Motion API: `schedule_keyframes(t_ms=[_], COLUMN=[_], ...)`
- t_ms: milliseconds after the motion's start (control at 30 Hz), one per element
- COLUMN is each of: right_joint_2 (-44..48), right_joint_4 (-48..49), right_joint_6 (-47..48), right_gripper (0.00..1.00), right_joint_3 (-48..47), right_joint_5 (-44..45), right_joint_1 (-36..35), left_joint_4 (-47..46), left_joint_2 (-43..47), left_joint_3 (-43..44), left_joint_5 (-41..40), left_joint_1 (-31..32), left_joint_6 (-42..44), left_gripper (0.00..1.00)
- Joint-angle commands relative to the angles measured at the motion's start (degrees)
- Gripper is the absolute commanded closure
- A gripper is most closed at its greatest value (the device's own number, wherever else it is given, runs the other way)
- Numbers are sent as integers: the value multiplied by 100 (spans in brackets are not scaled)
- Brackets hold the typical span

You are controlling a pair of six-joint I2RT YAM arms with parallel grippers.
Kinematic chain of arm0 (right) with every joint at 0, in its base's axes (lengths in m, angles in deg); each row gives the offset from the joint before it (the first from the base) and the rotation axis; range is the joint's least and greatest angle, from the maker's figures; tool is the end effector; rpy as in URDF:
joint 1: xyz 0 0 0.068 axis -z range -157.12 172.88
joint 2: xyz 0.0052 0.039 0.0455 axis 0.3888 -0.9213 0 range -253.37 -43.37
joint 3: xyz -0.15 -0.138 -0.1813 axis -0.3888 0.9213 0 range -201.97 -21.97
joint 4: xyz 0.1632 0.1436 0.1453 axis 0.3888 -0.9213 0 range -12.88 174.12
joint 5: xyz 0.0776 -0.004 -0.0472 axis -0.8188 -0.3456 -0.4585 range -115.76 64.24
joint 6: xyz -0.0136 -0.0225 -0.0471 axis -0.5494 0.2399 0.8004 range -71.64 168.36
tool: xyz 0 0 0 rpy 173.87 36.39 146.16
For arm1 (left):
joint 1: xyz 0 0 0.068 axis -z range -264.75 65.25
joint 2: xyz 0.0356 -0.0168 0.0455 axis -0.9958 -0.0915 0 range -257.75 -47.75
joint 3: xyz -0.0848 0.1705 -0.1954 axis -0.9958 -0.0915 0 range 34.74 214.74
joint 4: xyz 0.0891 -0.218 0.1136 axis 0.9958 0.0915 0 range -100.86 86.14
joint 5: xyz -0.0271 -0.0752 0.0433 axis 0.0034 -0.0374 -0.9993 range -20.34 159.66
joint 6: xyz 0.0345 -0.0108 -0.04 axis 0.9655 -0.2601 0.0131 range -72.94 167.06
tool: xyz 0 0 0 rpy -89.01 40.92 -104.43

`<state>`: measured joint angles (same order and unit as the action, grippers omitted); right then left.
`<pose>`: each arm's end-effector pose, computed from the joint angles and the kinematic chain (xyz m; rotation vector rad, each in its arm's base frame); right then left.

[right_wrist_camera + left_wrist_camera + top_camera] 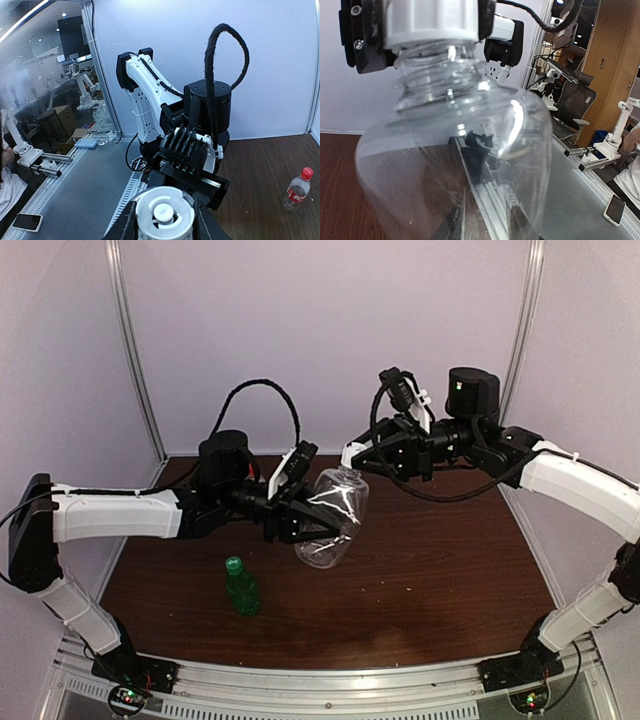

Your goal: Unscrew the bottle caps

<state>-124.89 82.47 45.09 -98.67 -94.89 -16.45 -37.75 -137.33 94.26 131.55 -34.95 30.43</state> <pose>0.2235 0.2263 0.4041 -1.4185 1.2054 1.5318 0.2024 -0.2882 0.3017 1.3790 1.3246 -1.6963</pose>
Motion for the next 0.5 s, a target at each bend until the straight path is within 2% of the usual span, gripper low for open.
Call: schedule_keyframes(t_ms=[0,167,333,467], right_joint_2=[137,164,97,144], right_joint_4=[148,386,330,722], right_joint_6=[-265,-246,-105,-387], right_gripper=[69,75,75,75], right_joint_3=[-54,-45,-81,51], right_joint_5=[316,93,-73,120], right_joint_1=[62,65,76,112], left_joint_4=[-283,-292,-509,-570], left_joint_2=[-22,-96,-53,-12], left_joint_3=[226,217,161,130], left_joint_5=[-3,143,238,199], left_joint_1=[30,29,30,30], left_joint_6=[179,173,71,58], left_gripper=[67,67,67,67])
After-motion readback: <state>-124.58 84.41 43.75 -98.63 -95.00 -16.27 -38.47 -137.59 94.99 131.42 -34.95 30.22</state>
